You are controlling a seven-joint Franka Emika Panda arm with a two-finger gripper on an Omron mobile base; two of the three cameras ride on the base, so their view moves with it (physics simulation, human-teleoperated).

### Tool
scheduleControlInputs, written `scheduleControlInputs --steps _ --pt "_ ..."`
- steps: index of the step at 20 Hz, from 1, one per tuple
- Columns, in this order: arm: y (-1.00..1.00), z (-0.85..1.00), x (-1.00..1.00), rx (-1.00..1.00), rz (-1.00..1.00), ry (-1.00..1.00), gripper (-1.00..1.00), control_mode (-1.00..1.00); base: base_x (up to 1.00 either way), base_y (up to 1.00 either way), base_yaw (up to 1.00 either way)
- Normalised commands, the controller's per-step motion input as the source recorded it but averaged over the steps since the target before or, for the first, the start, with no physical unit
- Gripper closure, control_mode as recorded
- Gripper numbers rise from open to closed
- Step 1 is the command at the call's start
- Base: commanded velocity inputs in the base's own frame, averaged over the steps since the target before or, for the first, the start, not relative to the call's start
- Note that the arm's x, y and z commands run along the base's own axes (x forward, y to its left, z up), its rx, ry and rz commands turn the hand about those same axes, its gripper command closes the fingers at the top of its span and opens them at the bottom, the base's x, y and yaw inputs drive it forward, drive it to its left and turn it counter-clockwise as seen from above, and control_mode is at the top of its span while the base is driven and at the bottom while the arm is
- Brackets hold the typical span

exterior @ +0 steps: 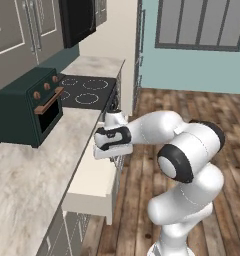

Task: Pick up the metallic utensils from the counter and place them in the open drawer. Make sure not to pick up any wooden utensils.

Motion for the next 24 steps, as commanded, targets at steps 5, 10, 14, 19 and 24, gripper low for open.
scheduleControlInputs --steps 5,10,14,19,24 --pt "0.03 -0.20 0.32 -0.01 0.00 -0.01 1.00 -1.00 0.00 0.00 0.00" --pt "0.00 -0.15 0.28 -0.02 0.00 -0.01 1.00 -1.00 0.00 0.00 0.00" --pt "0.00 -0.28 0.04 0.00 0.00 -0.11 1.00 -1.00 0.00 0.00 0.00" --pt "0.00 -0.28 0.00 0.01 0.06 -0.29 1.00 -1.00 0.00 0.00 0.00" --pt "-0.16 0.10 0.00 0.01 0.08 -0.12 1.00 -1.00 0.00 0.00 0.00"
